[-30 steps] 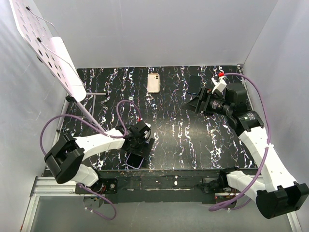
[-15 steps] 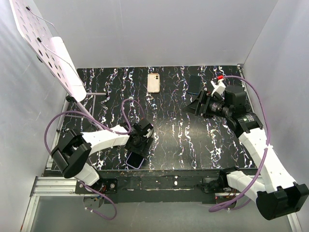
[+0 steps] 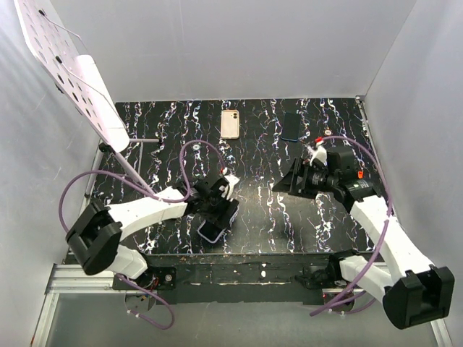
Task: Take the phone out of the phone case
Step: Pick up the phone at the center of the board, then adjust the phone.
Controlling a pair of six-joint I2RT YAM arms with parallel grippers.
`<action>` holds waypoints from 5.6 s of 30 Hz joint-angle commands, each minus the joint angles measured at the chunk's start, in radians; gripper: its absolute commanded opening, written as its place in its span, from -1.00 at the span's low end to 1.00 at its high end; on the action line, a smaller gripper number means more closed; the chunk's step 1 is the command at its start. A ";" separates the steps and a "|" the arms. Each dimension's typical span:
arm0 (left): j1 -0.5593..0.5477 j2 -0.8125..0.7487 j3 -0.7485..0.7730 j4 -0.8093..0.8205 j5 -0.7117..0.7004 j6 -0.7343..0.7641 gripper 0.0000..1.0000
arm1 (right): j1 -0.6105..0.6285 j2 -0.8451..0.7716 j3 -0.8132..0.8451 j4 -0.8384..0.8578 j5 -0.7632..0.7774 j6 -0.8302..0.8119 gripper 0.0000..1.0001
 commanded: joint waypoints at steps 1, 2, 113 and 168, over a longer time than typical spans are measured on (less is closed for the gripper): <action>-0.006 -0.142 0.081 0.161 0.063 0.152 -1.00 | -0.011 0.051 -0.112 0.069 -0.188 0.021 0.66; -0.006 -0.150 0.088 0.175 0.092 0.187 -1.00 | -0.011 0.059 -0.135 0.092 -0.221 0.034 0.65; 0.027 -0.158 -0.135 1.331 0.039 -1.201 -0.14 | 0.177 -0.601 -0.619 1.028 0.194 0.799 -0.97; 0.222 -0.053 0.153 1.169 0.956 -1.021 -0.45 | 0.267 -0.247 -0.324 0.920 -0.269 0.451 -0.97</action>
